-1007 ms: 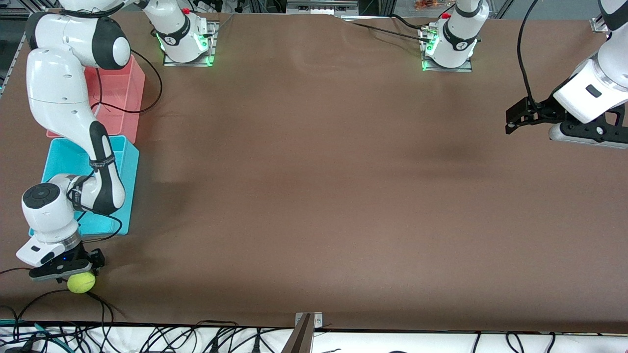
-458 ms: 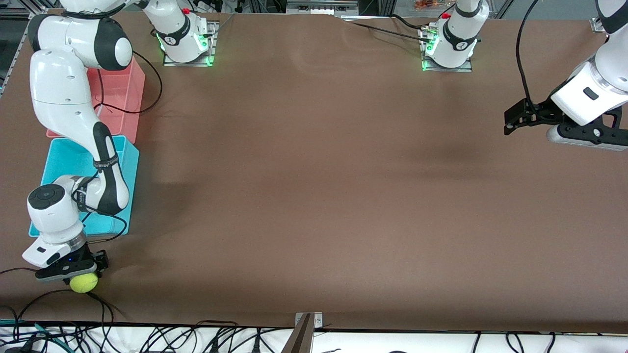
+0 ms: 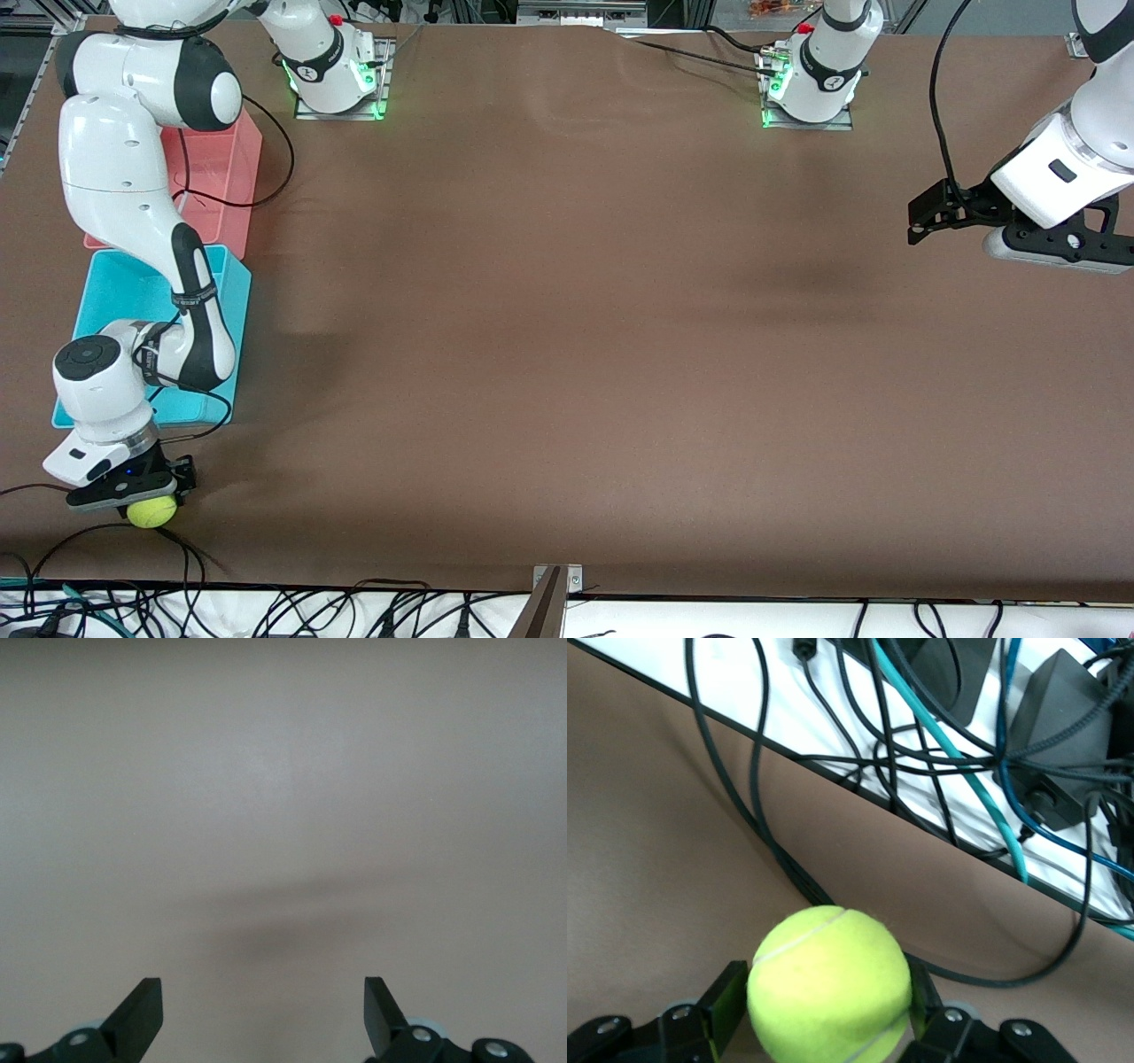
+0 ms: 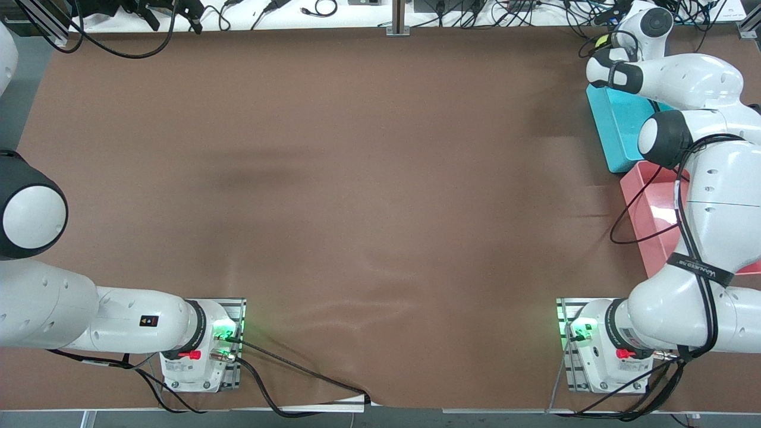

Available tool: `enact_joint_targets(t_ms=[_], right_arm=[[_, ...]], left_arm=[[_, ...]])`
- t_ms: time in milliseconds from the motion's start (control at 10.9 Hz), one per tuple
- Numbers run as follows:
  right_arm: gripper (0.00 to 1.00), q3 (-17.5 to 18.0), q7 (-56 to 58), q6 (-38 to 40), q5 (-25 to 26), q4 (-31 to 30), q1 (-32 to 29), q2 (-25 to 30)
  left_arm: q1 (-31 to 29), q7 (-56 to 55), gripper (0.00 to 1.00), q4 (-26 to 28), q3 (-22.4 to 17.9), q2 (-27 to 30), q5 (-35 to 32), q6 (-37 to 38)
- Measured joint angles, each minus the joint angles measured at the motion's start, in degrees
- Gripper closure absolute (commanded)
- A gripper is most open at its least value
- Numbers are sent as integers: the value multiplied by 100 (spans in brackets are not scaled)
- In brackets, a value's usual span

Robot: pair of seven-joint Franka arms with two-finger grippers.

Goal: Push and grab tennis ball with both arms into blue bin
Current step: 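Lift the tennis ball with the right gripper over the cyan bin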

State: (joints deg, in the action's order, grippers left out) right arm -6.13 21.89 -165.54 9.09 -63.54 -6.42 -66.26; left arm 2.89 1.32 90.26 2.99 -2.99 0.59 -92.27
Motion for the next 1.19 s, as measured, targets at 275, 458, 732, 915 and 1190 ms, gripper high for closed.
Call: enact_joint_targets(t_ms=[275, 458, 732, 915, 1190], right_arm=[[52, 2, 24, -144, 0, 2, 75, -35], [55, 2, 36, -175, 0, 5, 73, -37], [54, 2, 46, -178, 0, 33, 72, -37], [53, -9, 104, -31, 1, 117, 63, -12], [53, -14, 118, 1157, 1, 323, 61, 327]], left_arm=[[1, 0, 0, 0, 0, -1, 0, 0], [2, 0, 0, 0, 0, -2, 0, 0], [10, 0, 0, 0, 0, -4, 0, 0], [11, 0, 0, 0, 0, -5, 0, 0], [18, 0, 0, 0, 0, -15, 0, 0]])
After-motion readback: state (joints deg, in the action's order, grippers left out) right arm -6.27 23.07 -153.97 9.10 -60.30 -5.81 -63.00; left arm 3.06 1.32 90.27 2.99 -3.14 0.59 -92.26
